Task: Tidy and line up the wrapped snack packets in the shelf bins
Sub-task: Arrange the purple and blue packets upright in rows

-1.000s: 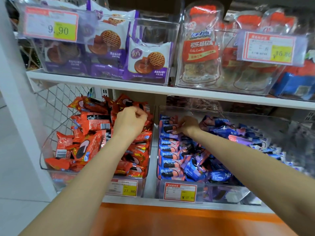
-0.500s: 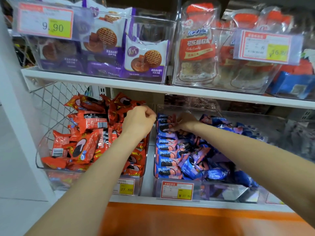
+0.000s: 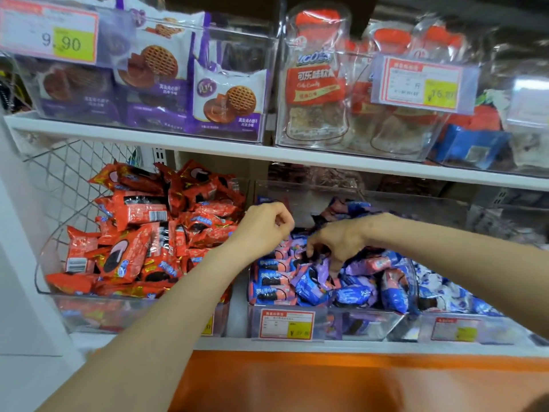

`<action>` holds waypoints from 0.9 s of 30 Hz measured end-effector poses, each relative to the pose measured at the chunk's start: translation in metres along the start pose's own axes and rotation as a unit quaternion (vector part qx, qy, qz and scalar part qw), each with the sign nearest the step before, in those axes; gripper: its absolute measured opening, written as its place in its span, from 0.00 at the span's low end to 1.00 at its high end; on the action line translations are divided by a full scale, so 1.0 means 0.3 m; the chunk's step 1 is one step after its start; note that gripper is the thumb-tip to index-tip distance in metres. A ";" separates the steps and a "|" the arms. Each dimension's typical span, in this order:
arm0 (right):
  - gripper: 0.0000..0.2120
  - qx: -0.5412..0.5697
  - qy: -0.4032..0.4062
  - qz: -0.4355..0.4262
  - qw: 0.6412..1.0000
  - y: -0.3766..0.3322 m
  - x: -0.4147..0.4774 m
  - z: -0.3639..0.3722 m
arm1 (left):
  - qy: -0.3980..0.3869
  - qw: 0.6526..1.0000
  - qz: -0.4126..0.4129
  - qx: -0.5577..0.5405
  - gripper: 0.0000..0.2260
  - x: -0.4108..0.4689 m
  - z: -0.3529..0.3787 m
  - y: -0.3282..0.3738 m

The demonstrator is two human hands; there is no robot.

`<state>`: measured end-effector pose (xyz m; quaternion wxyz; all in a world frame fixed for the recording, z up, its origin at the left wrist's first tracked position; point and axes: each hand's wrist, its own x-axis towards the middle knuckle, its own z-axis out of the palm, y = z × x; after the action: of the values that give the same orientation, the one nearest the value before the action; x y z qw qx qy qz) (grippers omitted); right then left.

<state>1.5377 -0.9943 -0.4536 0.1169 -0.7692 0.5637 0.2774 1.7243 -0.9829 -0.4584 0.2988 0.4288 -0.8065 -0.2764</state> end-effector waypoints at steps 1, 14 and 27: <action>0.31 0.007 0.016 -0.004 1.000 0.003 -0.007 -0.005 | -0.009 1.000 -0.006 -0.005 0.04 0.001 0.007 0.002; 0.39 0.316 0.360 -0.116 0.870 -0.031 -0.236 0.076 | -0.124 0.912 -0.165 -0.354 0.05 -0.007 0.088 0.077; 0.11 0.522 0.443 -0.078 0.725 0.055 -0.231 0.151 | -0.161 0.952 -0.076 -0.250 0.02 -0.016 0.051 0.028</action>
<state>1.4945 -0.9220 -0.4499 0.2584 -0.6636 0.5449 -0.4426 1.7111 -0.9718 -0.4641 0.2407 0.3507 -0.7138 -0.5564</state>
